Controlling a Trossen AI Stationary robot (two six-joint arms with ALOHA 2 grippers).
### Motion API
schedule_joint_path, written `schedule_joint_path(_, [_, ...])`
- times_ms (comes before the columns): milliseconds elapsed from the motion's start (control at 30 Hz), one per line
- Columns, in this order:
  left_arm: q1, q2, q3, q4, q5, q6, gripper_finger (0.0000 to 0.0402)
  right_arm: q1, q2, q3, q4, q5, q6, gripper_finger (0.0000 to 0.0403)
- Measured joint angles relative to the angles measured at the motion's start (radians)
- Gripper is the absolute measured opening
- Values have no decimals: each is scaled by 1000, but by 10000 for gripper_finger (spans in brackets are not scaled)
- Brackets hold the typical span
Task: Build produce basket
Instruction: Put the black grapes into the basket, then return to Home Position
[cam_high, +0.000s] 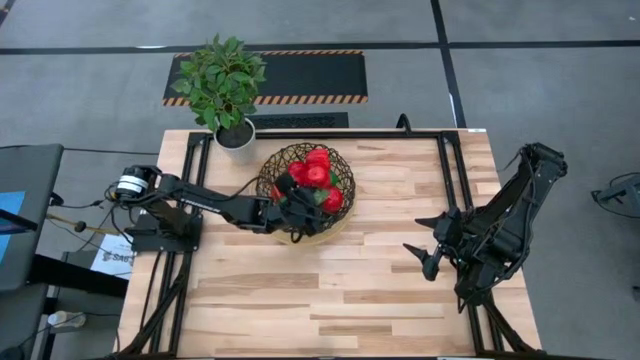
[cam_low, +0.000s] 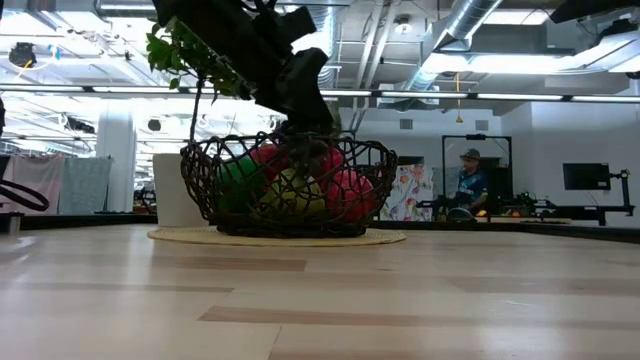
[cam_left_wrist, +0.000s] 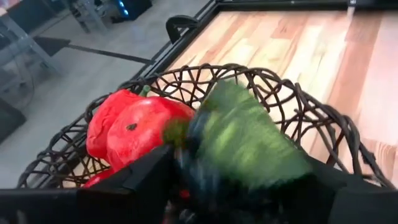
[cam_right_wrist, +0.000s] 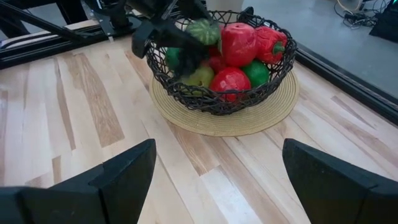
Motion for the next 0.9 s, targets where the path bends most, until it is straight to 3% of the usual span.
schedule_joint_path(367, [-20, -6, 18, -9, 5, 5, 349, 0, 0, 0, 6, -1, 0, 368])
schedule_joint_path(567, [-86, -74, 123, -74, 63, -95, 359, 0, 0, 0, 10, -5, 2, 368])
schedule_joint_path(800, [-197, -181, 214, -156, 137, -288, 359, 0, 0, 0, 64, -89, 7, 368])
schedule_joint_path(900, [-240, -210, 215, -157, 186, -339, 359, -11, 0, 0, 101, 10, 29, 368])
